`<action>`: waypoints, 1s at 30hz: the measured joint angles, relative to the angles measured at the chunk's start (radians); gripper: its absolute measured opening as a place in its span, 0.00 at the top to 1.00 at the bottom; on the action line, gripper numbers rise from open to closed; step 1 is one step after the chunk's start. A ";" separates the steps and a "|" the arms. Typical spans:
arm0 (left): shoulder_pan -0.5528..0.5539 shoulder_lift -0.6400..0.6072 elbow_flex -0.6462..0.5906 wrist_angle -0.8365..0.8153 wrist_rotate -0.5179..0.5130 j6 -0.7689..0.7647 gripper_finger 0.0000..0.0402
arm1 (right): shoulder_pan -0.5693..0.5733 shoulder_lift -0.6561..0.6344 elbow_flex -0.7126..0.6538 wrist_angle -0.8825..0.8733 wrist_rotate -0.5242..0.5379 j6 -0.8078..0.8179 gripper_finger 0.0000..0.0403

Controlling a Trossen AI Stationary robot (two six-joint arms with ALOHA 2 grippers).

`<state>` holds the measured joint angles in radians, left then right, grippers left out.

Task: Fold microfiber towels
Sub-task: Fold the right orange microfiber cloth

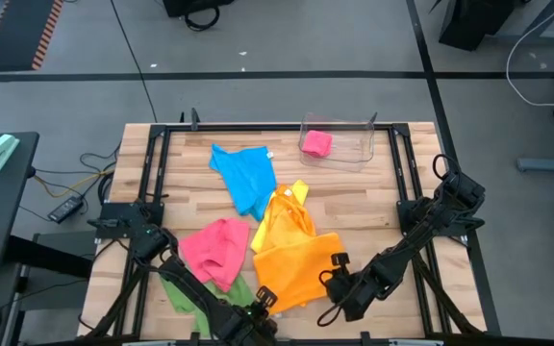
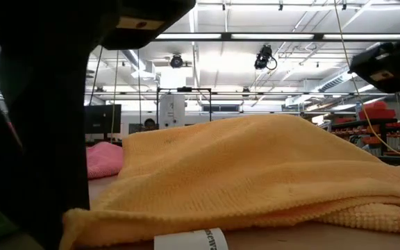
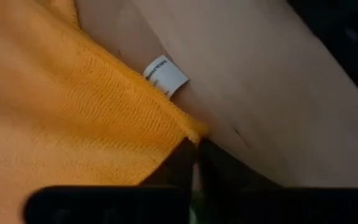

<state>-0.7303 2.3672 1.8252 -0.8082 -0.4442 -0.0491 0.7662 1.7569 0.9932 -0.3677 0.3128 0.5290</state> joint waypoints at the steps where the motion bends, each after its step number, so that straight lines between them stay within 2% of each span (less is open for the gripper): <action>1: 0.001 0.001 0.000 0.002 -0.001 -0.018 0.97 | 0.001 0.000 0.000 0.020 0.011 -0.016 0.60; 7: 0.007 0.007 0.061 -0.050 0.000 -0.092 0.98 | 0.002 0.000 0.000 0.114 0.054 -0.126 0.60; 13: 0.015 0.017 0.144 -0.112 -0.011 -0.097 0.98 | 0.003 0.000 0.000 0.139 0.068 -0.139 0.60; 24: 0.015 0.013 0.148 -0.136 -0.008 -0.098 0.99 | 0.007 0.000 0.000 0.145 0.083 -0.143 0.60; 30: 0.013 0.012 0.148 -0.139 -0.007 -0.121 0.99 | 0.007 0.000 -0.001 0.286 0.087 -0.257 0.60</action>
<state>-0.7174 2.3790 1.9736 -0.9475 -0.4511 -0.1705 0.7736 1.7569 0.9924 -0.0820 0.3995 0.2717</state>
